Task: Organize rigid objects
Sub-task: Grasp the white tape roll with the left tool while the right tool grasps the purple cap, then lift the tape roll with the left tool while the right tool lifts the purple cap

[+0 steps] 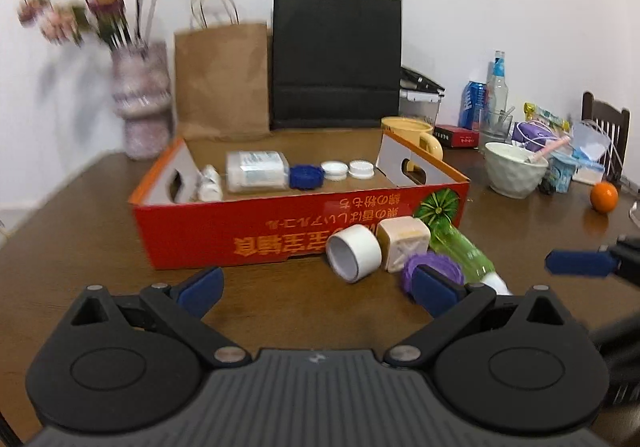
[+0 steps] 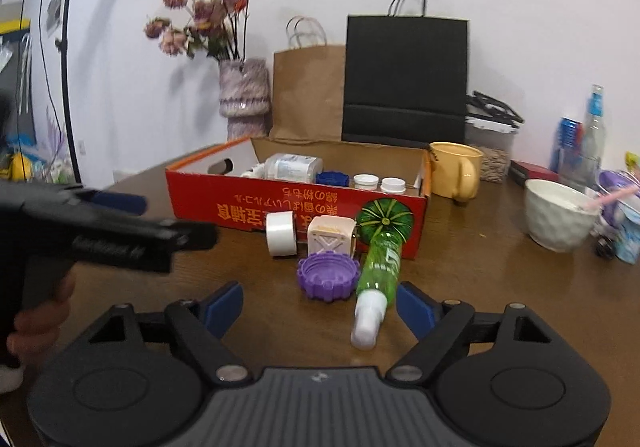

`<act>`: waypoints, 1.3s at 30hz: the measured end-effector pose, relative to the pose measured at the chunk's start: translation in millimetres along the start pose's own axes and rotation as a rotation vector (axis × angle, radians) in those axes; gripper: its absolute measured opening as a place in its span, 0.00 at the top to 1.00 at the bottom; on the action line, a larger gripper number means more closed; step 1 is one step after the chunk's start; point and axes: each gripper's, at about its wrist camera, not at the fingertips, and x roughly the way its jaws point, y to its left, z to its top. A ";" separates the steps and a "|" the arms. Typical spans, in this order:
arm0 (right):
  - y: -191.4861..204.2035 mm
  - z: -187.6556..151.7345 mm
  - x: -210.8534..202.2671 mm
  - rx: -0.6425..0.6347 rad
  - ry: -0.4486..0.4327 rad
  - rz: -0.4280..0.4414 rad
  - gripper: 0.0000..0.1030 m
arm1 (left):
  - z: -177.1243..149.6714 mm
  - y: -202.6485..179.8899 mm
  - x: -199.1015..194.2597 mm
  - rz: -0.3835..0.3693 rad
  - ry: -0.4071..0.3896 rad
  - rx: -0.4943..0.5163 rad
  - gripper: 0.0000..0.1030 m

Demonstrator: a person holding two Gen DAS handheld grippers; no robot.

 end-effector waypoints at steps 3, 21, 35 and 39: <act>-0.7 9.9 24.0 -0.008 0.027 0.024 0.29 | 10.1 2.0 29.9 -0.047 0.032 -0.035 0.01; -21.9 16.8 90.5 0.067 0.135 -0.026 0.50 | 20.0 3.0 82.3 -0.078 0.106 -0.068 0.76; -1.1 13.9 10.6 0.060 -0.012 -0.022 0.52 | 2.4 -22.4 -24.8 0.034 -0.064 0.036 0.76; 15.9 2.9 -33.3 0.036 -0.063 -0.025 0.52 | -12.6 -25.6 -76.4 0.092 -0.127 0.061 0.76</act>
